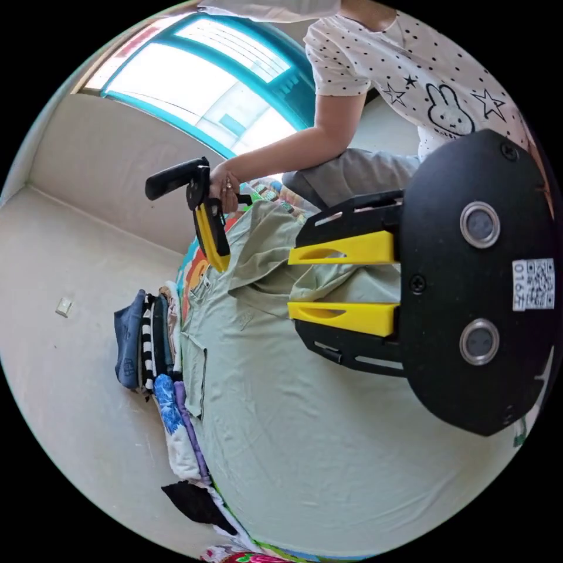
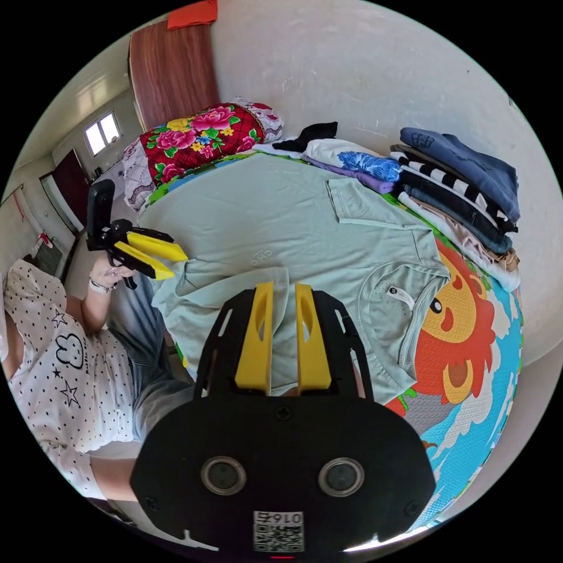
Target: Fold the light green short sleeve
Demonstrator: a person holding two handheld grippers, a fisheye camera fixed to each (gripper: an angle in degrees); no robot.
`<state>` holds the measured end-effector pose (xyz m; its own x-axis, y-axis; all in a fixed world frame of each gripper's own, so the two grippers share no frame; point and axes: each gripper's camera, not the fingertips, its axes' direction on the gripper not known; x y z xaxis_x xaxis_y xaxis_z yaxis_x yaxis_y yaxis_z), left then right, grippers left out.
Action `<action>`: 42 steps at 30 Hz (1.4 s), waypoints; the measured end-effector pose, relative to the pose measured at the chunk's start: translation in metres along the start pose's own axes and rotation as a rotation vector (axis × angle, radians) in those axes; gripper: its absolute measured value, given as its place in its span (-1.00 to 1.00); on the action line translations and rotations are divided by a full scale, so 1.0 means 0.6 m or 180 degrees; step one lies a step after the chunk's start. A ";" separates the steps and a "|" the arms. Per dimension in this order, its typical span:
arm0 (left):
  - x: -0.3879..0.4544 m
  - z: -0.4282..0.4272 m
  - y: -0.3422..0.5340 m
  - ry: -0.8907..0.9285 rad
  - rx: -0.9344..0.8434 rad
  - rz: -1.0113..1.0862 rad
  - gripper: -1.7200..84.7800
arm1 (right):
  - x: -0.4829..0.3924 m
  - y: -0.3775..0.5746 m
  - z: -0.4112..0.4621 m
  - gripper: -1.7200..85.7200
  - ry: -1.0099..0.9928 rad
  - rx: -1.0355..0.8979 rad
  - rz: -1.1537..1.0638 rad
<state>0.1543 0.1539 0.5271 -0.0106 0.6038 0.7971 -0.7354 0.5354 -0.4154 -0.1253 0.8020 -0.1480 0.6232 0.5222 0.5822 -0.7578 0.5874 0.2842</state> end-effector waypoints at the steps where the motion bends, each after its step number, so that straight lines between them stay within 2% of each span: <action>1: 0.005 0.000 -0.001 -0.0061 0.0003 0.0027 -0.71 | 0.002 0.001 -0.003 -0.82 -0.0006 0.0027 -0.0001; 5: 0.018 -0.007 -0.003 -0.0539 -0.0041 0.0001 -0.70 | 0.008 0.009 -0.017 -0.82 0.0009 0.0146 -0.0012; 8: 0.017 -0.003 0.002 -0.0519 -0.0133 0.0005 -0.71 | 0.011 0.014 -0.023 -0.82 0.0011 0.0185 0.0000; 10: 0.015 0.000 0.007 -0.0507 -0.0139 -0.0006 -0.75 | 0.011 0.016 -0.025 -0.82 0.0005 0.0196 0.0003; 14: 0.007 -0.020 0.025 -0.0586 0.0128 -0.0045 -0.95 | 0.008 0.014 -0.020 -0.83 0.0012 0.0155 -0.0004; 22: -0.083 -0.046 0.070 -0.0234 0.0242 -0.0494 -0.98 | 0.001 -0.005 0.004 -0.83 0.0017 0.0007 0.0088; 26: -0.166 -0.026 0.111 0.0445 0.0299 -0.0975 -0.98 | -0.017 -0.028 0.030 -0.82 -0.0064 -0.0185 0.0032; 28: -0.184 -0.025 0.124 0.0600 0.0382 -0.1054 -0.97 | -0.028 -0.036 0.039 -0.81 -0.0074 -0.0263 -0.0012; 31: -0.176 -0.027 0.122 0.0389 0.0362 -0.0942 -0.95 | -0.047 -0.047 0.054 -0.86 0.0004 -0.0436 -0.0095; 34: -0.148 -0.028 0.107 0.0079 0.0368 -0.0728 -0.90 | -0.073 -0.053 0.042 -0.94 0.0133 -0.0323 -0.0203; 38: -0.121 -0.003 0.066 0.0303 0.0403 -0.0418 -0.87 | -0.108 -0.051 -0.003 -0.96 -0.0239 0.0106 -0.0489; 42: -0.128 0.051 0.015 0.0433 0.0292 -0.0337 -0.83 | -0.154 -0.044 -0.025 -0.96 -0.0439 0.0280 -0.0985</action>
<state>0.1280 0.0942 0.4753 0.1572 0.6246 0.7650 -0.7863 0.5478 -0.2858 -0.1601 0.7473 -0.2207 0.7984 0.2359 0.5540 -0.5547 0.6461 0.5243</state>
